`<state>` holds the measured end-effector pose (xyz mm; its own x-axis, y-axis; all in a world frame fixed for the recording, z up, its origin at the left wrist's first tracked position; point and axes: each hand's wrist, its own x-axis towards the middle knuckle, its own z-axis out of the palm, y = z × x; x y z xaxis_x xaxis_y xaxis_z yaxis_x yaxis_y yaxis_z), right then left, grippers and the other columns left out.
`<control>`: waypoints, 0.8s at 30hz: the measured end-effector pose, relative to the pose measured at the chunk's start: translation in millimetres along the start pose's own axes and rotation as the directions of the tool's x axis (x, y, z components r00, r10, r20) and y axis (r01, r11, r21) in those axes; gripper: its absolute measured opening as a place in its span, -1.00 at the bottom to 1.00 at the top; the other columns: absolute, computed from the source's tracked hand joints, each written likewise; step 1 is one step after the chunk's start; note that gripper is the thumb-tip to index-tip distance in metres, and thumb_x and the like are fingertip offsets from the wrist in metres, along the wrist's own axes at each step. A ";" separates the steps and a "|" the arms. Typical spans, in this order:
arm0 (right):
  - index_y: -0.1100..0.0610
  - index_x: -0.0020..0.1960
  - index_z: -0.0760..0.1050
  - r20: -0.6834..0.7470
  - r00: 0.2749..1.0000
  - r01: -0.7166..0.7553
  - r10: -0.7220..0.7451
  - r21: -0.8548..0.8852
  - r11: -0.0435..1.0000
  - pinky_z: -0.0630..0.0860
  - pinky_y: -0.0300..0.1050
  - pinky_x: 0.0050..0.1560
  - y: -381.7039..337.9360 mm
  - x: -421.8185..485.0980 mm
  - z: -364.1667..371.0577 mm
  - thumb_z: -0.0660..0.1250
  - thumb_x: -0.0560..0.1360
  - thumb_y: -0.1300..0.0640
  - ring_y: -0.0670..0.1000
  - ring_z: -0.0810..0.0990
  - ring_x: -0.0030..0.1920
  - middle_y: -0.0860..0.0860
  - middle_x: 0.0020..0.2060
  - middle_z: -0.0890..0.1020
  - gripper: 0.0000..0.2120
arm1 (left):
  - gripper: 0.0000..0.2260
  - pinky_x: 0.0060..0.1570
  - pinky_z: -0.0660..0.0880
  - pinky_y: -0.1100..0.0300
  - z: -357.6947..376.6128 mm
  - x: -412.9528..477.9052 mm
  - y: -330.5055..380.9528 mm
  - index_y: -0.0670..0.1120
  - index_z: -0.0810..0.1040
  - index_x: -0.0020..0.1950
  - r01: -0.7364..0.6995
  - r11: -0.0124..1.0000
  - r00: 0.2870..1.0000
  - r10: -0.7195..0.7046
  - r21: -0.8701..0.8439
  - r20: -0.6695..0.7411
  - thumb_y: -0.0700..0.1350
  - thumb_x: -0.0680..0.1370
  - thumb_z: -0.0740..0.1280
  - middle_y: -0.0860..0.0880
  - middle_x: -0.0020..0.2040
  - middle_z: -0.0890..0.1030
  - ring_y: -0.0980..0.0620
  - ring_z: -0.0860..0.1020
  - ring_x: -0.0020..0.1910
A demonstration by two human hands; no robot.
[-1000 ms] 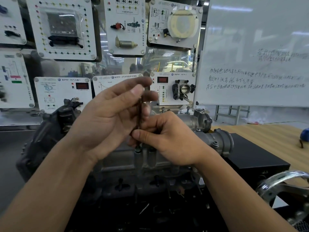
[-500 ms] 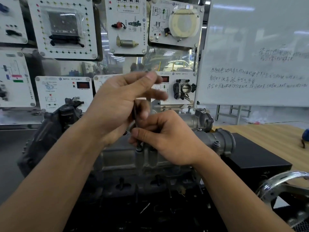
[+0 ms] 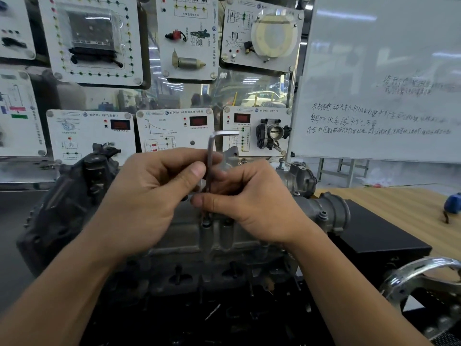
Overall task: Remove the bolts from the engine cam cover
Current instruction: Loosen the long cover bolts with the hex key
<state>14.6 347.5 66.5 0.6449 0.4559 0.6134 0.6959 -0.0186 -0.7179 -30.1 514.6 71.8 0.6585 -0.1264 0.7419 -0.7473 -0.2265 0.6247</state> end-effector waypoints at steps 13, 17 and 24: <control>0.28 -0.11 0.69 0.033 0.999 -0.021 0.025 -0.100 0.995 0.58 0.30 -0.11 -3.6 -1.2 -5.9 0.48 0.48 0.19 0.40 0.63 -0.17 0.33 -0.23 0.68 -0.86 | -0.76 0.00 0.53 0.40 -5.5 5.9 7.4 0.05 0.62 0.15 -0.028 0.991 0.997 0.019 0.127 0.076 -0.13 0.54 0.28 0.12 -0.05 0.72 0.18 0.66 0.03; 0.28 -0.04 0.68 0.102 0.994 -0.035 0.047 -0.118 0.992 0.56 0.35 -0.03 -3.1 -0.3 -9.2 0.42 0.53 0.19 0.42 0.62 -0.07 0.34 -0.16 0.69 -0.85 | -0.76 -0.02 0.54 0.40 -5.0 6.0 7.5 0.04 0.62 0.15 -0.042 0.990 0.997 0.033 0.134 0.067 -0.15 0.53 0.30 0.13 -0.06 0.71 0.17 0.67 0.00; 0.33 -0.02 0.64 0.180 0.984 0.027 0.002 -0.161 0.987 0.51 0.33 -0.15 -5.1 0.5 -9.6 0.32 0.60 0.18 0.44 0.56 -0.17 0.45 -0.18 0.59 -0.79 | -0.85 -0.16 0.61 0.31 -2.4 7.6 8.4 -0.01 0.66 -0.01 0.006 0.998 0.999 -0.004 0.060 -0.033 -0.13 0.45 0.40 0.06 -0.17 0.73 0.11 0.71 -0.14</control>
<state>14.5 339.3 73.7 0.5791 0.6088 0.5422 0.7548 -0.1491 -0.6388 -31.6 514.0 83.3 0.6580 -0.0938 0.7472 -0.7368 -0.2849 0.6131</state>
